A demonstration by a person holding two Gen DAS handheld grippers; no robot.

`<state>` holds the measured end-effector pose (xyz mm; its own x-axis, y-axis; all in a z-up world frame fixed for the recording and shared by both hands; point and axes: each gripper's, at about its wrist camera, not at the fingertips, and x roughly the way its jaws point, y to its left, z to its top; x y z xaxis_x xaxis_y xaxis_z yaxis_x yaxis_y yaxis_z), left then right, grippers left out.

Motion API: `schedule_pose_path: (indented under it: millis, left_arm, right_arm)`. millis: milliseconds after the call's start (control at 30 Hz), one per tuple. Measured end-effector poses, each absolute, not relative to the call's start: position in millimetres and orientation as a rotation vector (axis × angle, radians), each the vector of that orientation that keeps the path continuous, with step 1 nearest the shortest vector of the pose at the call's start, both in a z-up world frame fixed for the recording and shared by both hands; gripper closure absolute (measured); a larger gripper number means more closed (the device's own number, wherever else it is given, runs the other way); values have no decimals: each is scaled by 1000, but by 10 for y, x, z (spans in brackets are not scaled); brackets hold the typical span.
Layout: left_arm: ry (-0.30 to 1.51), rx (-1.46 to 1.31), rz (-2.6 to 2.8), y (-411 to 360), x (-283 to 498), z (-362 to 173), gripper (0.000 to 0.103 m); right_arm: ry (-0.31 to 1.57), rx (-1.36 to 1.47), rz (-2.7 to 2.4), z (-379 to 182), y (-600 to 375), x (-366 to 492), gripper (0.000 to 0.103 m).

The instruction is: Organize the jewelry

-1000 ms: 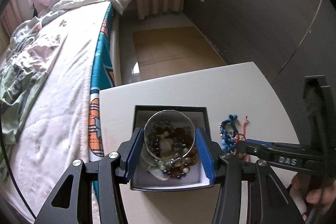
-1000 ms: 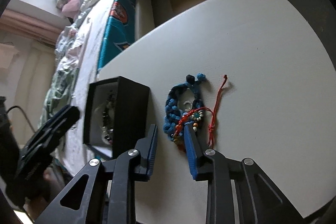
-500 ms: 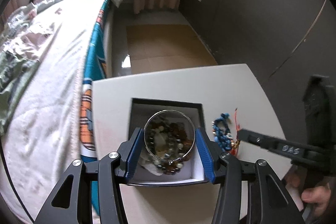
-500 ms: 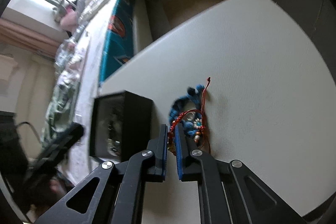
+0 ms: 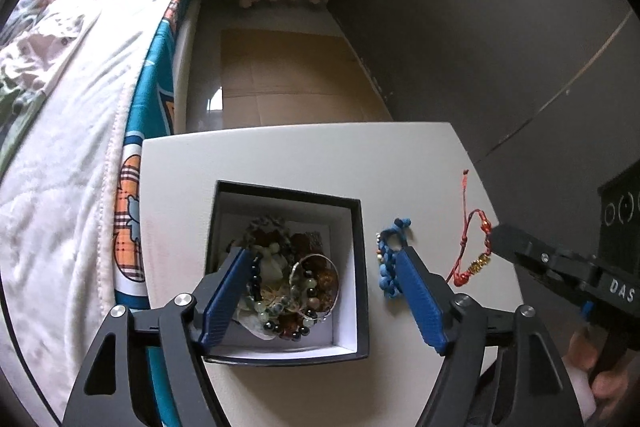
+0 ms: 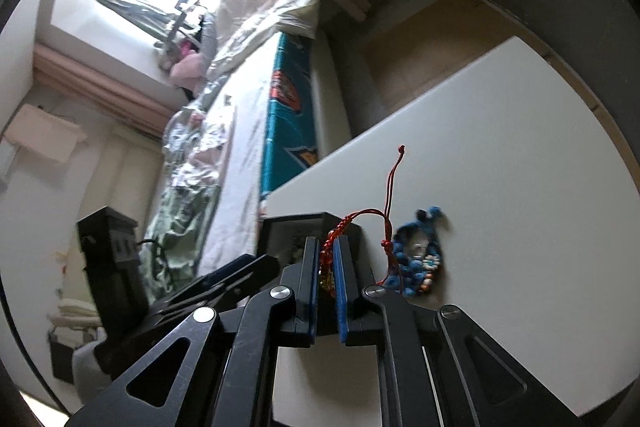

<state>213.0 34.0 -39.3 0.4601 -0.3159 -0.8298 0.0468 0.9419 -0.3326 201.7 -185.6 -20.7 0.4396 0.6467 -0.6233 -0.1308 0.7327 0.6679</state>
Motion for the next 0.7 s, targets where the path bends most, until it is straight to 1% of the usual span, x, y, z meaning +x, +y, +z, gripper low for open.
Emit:
schedule_pose_path:
  millis: [300, 467, 500, 567, 600, 633, 700]
  left_arm:
    - [1013, -342, -135, 735, 2061, -250, 27]
    - [984, -380, -90, 921, 2026, -195, 27]
    - [977, -379, -81, 944, 2018, -177, 27]
    - [970, -371, -64, 973, 2002, -164, 27]
    - [972, -369, -57, 986, 2001, -163, 27]
    - [975, -367, -57, 992, 1998, -167, 27]
    - [979, -357, -61, 995, 1978, -158, 27]
  right_arm:
    - [951, 583, 643, -44, -1518, 1981, 94]
    - [961, 586, 716, -47, -1210, 2032, 94]
    - [978, 562, 703, -71, -1124, 2059, 92]
    - [1021, 518, 670, -143, -1050, 2090, 66]
    - [1033, 515, 645, -179, -1056, 2092, 44]
    - [1034, 522, 624, -194, -1091, 2086, 37]
    - [1050, 534, 607, -197, -1179, 2087, 36]
